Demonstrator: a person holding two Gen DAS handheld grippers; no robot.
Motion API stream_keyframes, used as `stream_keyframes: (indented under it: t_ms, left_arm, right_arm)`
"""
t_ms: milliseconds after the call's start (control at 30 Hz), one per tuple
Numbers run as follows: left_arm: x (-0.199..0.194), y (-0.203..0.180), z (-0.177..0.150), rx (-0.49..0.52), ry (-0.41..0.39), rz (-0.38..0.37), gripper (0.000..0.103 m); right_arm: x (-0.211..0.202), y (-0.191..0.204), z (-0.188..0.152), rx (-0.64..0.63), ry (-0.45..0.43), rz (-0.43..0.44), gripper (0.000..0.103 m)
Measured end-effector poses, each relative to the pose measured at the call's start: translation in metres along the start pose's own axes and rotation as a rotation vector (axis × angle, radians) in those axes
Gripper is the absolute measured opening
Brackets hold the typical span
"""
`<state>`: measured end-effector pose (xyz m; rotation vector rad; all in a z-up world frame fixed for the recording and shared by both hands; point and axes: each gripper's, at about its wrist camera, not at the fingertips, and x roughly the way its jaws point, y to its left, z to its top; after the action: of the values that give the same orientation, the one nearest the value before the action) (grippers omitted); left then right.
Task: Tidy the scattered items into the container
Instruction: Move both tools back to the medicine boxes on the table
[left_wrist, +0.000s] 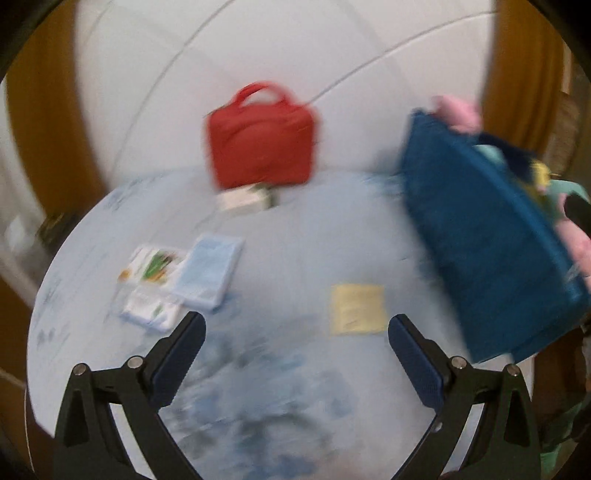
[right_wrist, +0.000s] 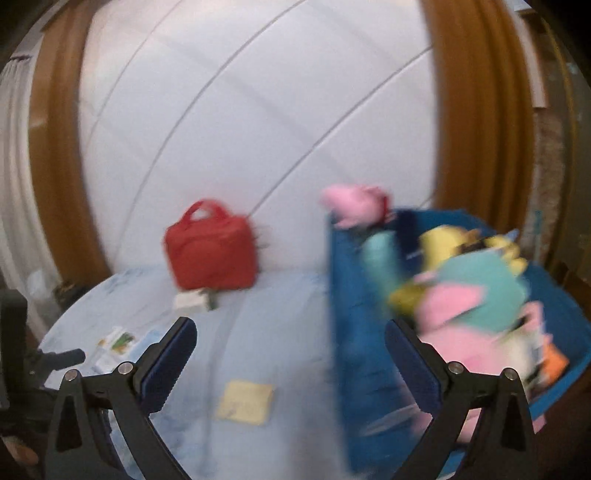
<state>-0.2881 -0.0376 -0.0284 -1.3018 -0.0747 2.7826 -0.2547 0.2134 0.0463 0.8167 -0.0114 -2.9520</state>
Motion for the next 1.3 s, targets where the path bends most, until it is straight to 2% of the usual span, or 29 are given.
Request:
stream_keyframes:
  t_ms: [67, 133, 233, 300, 367, 500, 600, 633, 667, 700, 767, 933, 1100, 1200, 1300]
  left_arm:
    - [0.011, 0.035, -0.014, -0.031, 0.03, 0.028, 0.099]
    - [0.024, 0.067, -0.025, -0.065, 0.067, 0.054, 0.093]
    - [0.044, 0.104, -0.037, -0.101, 0.11, 0.085, 0.093]
    - [0.054, 0.12, -0.04, -0.116, 0.121, 0.107, 0.093]
    - [0.066, 0.134, -0.042, -0.131, 0.131, 0.128, 0.085]
    - [0.093, 0.152, -0.041, -0.144, 0.179, 0.168, 0.082]
    - [0.117, 0.169, -0.043, -0.165, 0.209, 0.191, 0.08]
    - [0.127, 0.176, -0.044, -0.18, 0.224, 0.198, 0.072]
    - [0.135, 0.184, -0.046, -0.195, 0.244, 0.199, 0.067]
    - [0.142, 0.192, -0.048, -0.208, 0.26, 0.202, 0.065]
    - [0.157, 0.21, -0.052, -0.223, 0.293, 0.214, 0.058]
    - [0.184, 0.251, -0.057, -0.191, 0.349, 0.241, 0.058]
    - [0.211, 0.292, -0.061, -0.156, 0.387, 0.232, 0.058]
    - [0.228, 0.311, -0.058, -0.135, 0.39, 0.214, 0.058]
    - [0.242, 0.321, -0.055, -0.104, 0.388, 0.191, 0.058]
  right_arm:
    - [0.019, 0.034, -0.013, -0.021, 0.047, 0.008, 0.103]
    - [0.039, 0.062, -0.027, -0.039, 0.098, 0.02, 0.101]
    - [0.071, 0.092, -0.046, -0.061, 0.182, 0.047, 0.096]
    - [0.094, 0.104, -0.057, -0.065, 0.235, 0.058, 0.083]
    - [0.121, 0.11, -0.066, -0.059, 0.287, 0.071, 0.056]
    - [0.176, 0.104, -0.088, -0.011, 0.384, 0.09, 0.054]
    - [0.203, 0.099, -0.1, 0.006, 0.432, 0.096, 0.053]
    - [0.211, 0.1, -0.104, 0.007, 0.451, 0.1, 0.046]
    - [0.218, 0.107, -0.107, 0.0, 0.471, 0.122, 0.034]
    - [0.227, 0.115, -0.111, -0.01, 0.492, 0.149, 0.029]
    - [0.24, 0.135, -0.117, -0.019, 0.518, 0.19, 0.028]
    - [0.27, 0.195, -0.127, -0.031, 0.569, 0.297, 0.028]
    - [0.309, 0.281, -0.136, -0.037, 0.638, 0.406, 0.028]
    - [0.332, 0.32, -0.145, -0.047, 0.667, 0.406, 0.028]
    - [0.352, 0.34, -0.147, -0.026, 0.662, 0.374, 0.028]
